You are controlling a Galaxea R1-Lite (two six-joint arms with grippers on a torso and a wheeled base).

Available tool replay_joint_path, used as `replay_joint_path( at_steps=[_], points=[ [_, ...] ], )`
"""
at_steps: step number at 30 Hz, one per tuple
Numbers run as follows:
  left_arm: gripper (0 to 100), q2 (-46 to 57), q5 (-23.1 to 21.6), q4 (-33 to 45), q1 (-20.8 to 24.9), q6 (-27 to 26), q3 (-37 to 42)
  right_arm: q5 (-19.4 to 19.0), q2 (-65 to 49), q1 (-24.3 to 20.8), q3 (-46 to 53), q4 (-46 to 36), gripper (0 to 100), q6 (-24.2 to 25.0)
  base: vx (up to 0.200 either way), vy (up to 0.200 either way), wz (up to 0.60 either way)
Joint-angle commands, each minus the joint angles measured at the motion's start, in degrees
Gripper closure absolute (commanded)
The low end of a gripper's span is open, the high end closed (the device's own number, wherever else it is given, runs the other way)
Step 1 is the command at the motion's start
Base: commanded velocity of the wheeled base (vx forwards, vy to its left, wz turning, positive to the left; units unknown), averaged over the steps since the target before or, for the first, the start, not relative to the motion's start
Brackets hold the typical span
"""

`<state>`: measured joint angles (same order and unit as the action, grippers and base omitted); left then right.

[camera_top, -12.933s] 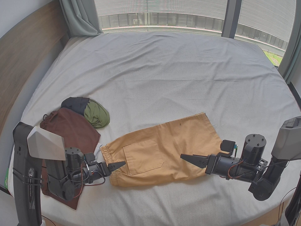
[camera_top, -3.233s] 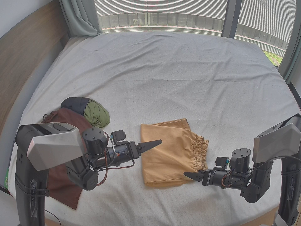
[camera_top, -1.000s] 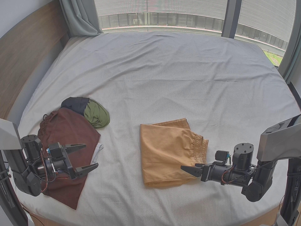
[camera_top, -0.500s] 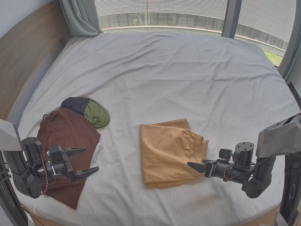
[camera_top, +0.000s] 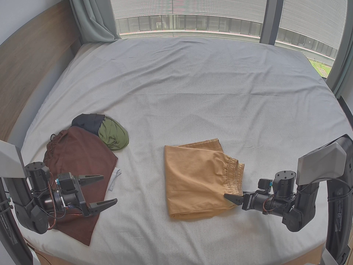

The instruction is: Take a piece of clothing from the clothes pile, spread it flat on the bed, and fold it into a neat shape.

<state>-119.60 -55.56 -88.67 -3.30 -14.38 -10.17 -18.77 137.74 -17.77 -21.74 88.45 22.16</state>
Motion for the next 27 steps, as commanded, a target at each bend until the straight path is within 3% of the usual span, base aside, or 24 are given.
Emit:
replay_joint_path(
  at_steps=[1, 17, 27],
  points=[
    [0, 0.3, -0.3, 0.0, 0.0, 0.1, 0.3, 0.0, 2.2, 0.4, -0.5, 0.1, 0, 0.0, 0.0, 0.0, 0.0],
    [0, 1.2, -0.3, 0.0, 0.0, 0.0, 0.8, -0.3, 4.9, -1.1, -3.3, 0.1, 0, 1.1, 0.0, 0.0, 0.0],
    [0, 1.3, -0.3, 0.0, 0.0, 0.0, 0.8, -0.2, 4.1, -3.1, -6.0, 0.3, 0, 6.6, 0.0, 0.0, 0.0]
  ],
)
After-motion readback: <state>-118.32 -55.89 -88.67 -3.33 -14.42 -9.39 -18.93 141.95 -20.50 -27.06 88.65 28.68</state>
